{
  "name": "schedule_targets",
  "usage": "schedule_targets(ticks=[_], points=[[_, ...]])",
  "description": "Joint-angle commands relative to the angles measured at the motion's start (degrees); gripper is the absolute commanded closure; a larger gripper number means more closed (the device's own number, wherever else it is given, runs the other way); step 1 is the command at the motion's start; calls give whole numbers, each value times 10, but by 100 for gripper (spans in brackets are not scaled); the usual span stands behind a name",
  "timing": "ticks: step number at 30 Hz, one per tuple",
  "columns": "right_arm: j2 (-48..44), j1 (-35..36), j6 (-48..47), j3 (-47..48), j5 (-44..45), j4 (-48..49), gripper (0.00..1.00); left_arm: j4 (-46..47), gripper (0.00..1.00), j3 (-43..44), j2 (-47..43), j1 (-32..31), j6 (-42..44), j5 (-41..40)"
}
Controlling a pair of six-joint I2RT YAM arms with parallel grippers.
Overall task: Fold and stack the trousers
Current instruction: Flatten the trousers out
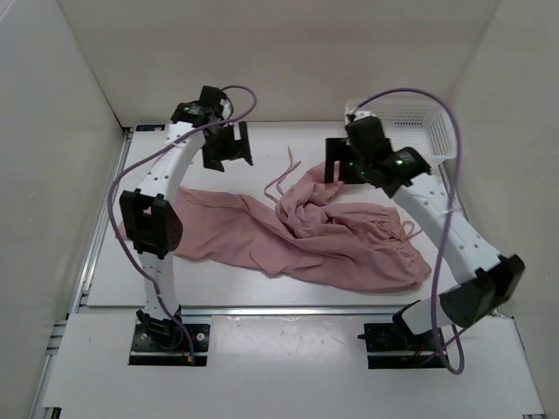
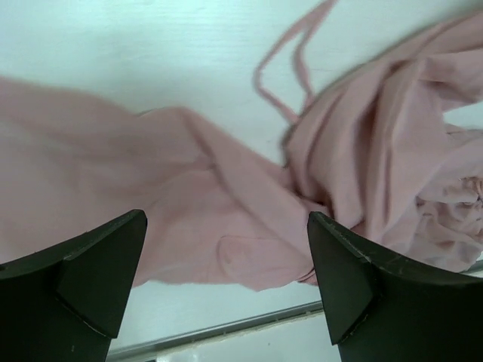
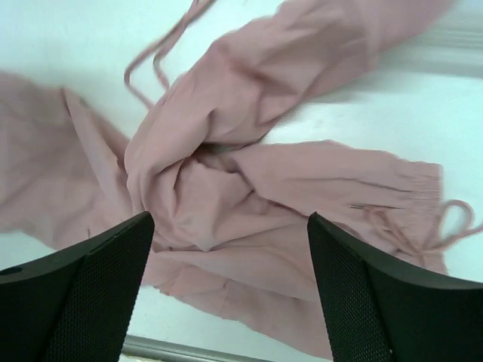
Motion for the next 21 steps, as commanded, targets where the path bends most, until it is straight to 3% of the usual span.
schedule_targets(ticks=[1,3,4,5,9,12,21], points=[[-47,-54,-2,8,3,-41,14,-13,0,82,33,-71,0,15],[-76,-99,16,-17,-8,-47,24,-19,0,150,68,-110,-17,-1],[-91,-155,38,-53,-28,-58,39,-26,0,175,106,-117,-22,-1],[-98,-187,44,-76,-53,-58,41,-26,0,214,126,-123,-34,-1],[-105,-366,63,-186,-197,-35,33,-20,0,285,213,-135,-48,22],[-81,-432,80,-235,-257,9,30,23,0,280,243,-149,-54,28],[92,-444,161,-198,-262,74,30,62,0,247,293,-197,-42,105]])
